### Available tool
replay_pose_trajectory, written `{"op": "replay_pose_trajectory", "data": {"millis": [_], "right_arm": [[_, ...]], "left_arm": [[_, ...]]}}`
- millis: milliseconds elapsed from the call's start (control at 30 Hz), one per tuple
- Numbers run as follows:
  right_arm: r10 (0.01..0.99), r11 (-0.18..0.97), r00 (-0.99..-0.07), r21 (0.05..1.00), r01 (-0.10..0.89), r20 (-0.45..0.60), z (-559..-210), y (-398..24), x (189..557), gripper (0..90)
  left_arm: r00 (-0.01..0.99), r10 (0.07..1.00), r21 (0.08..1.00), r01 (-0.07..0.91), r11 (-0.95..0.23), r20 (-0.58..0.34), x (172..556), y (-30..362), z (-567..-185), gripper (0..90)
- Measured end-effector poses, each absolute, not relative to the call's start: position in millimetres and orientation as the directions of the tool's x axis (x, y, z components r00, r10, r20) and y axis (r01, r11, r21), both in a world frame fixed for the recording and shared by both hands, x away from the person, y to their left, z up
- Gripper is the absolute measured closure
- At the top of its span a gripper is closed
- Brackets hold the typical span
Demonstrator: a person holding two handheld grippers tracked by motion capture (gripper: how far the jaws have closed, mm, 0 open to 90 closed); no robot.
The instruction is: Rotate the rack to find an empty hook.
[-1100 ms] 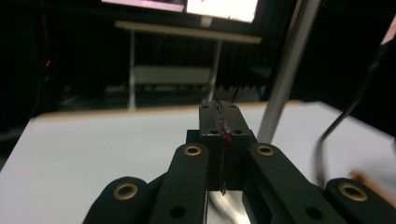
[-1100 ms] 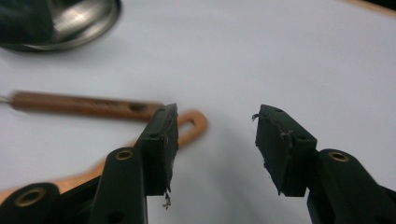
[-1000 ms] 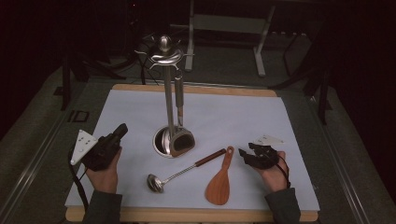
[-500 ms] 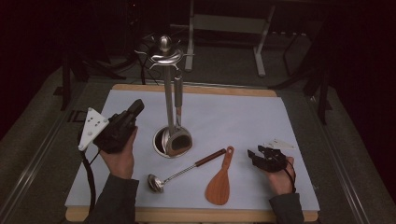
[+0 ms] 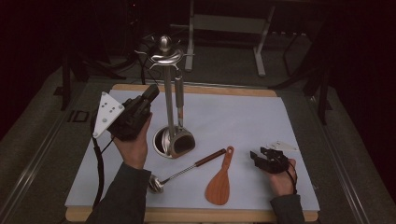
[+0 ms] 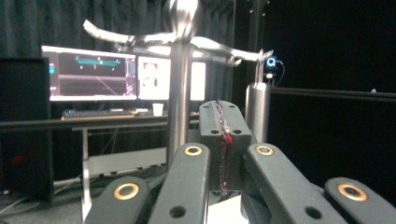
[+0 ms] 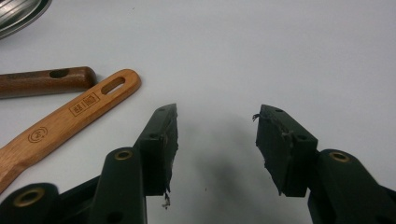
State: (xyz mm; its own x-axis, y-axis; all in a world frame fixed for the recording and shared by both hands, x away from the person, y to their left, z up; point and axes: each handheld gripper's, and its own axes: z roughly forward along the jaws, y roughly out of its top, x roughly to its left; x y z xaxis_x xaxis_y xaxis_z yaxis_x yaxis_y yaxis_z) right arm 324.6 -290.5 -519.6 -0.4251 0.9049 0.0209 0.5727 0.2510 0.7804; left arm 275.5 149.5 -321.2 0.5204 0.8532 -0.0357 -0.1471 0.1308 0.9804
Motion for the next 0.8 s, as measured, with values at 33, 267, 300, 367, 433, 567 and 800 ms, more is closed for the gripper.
{"op": "replay_pose_trajectory", "data": {"millis": [33, 267, 300, 367, 433, 567, 800], "right_arm": [[0.905, 0.251, -0.426, 0.782, 0.571, 0.021, -520.3, -290.9, 324.6, 48.3], [0.905, 0.247, -0.425, 0.782, 0.573, 0.026, -522.6, -290.8, 323.8, 48.2], [0.905, 0.246, -0.425, 0.781, 0.574, 0.028, -522.7, -290.8, 323.8, 48.2], [0.904, 0.248, -0.427, 0.780, 0.574, 0.027, -523.2, -290.7, 323.8, 48.2], [0.904, 0.247, -0.427, 0.778, 0.577, 0.029, -523.6, -290.4, 323.7, 48.2], [0.904, 0.248, -0.427, 0.778, 0.578, 0.030, -523.8, -289.8, 323.4, 48.2], [0.903, 0.249, -0.429, 0.777, 0.578, 0.029, -524.3, -290.0, 323.5, 48.2]], "left_arm": [[0.518, 0.855, 0.980, -0.153, 0.126, -0.029, 276.5, 148.4, -318.5, 89.9], [0.506, 0.862, 0.977, -0.171, 0.126, -0.022, 285.1, 144.6, -303.4, 89.9], [0.508, 0.861, 0.977, -0.173, 0.129, -0.024, 285.7, 144.4, -301.7, 89.9], [0.505, 0.863, 0.976, -0.178, 0.129, -0.021, 286.4, 143.8, -298.3, 89.9], [0.504, 0.863, 0.975, -0.181, 0.128, -0.020, 286.6, 143.7, -296.7, 89.9], [0.497, 0.867, 0.974, -0.184, 0.131, -0.022, 288.6, 145.1, -291.0, 89.9], [0.490, 0.871, 0.976, -0.184, 0.119, -0.014, 291.1, 146.5, -288.4, 90.0]]}}
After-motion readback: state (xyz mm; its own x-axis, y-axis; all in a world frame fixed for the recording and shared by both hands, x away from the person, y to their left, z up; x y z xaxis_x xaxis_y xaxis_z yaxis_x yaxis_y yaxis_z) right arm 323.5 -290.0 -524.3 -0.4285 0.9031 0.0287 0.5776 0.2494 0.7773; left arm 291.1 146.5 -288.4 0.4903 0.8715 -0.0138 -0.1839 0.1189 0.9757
